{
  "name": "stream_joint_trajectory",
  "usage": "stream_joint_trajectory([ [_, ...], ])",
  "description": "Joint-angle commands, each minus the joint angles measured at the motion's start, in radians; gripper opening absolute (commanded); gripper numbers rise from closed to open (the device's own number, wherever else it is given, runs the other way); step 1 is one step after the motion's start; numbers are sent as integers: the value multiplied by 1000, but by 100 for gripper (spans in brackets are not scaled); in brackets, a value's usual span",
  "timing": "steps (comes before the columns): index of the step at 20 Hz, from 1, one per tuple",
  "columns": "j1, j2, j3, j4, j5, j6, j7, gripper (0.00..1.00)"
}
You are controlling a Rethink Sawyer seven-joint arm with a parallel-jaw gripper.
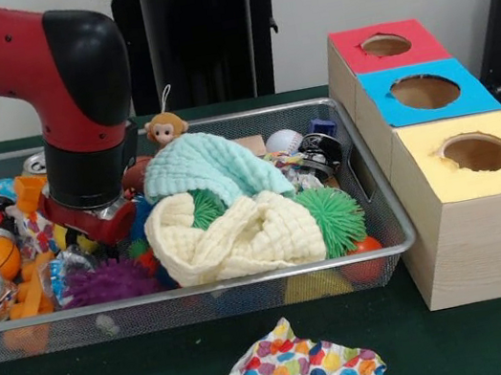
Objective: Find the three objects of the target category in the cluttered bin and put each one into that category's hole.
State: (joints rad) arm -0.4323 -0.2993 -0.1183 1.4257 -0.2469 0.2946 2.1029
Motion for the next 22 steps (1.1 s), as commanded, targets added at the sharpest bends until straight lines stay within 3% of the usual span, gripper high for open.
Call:
stream_joint_trajectory([
  [1,-46,-14,89,15,3,48,16,100],
  [13,-45,-143,131,67,30,182,-20,100],
  [22,-45,-155,142,68,22,186,-1,100],
])
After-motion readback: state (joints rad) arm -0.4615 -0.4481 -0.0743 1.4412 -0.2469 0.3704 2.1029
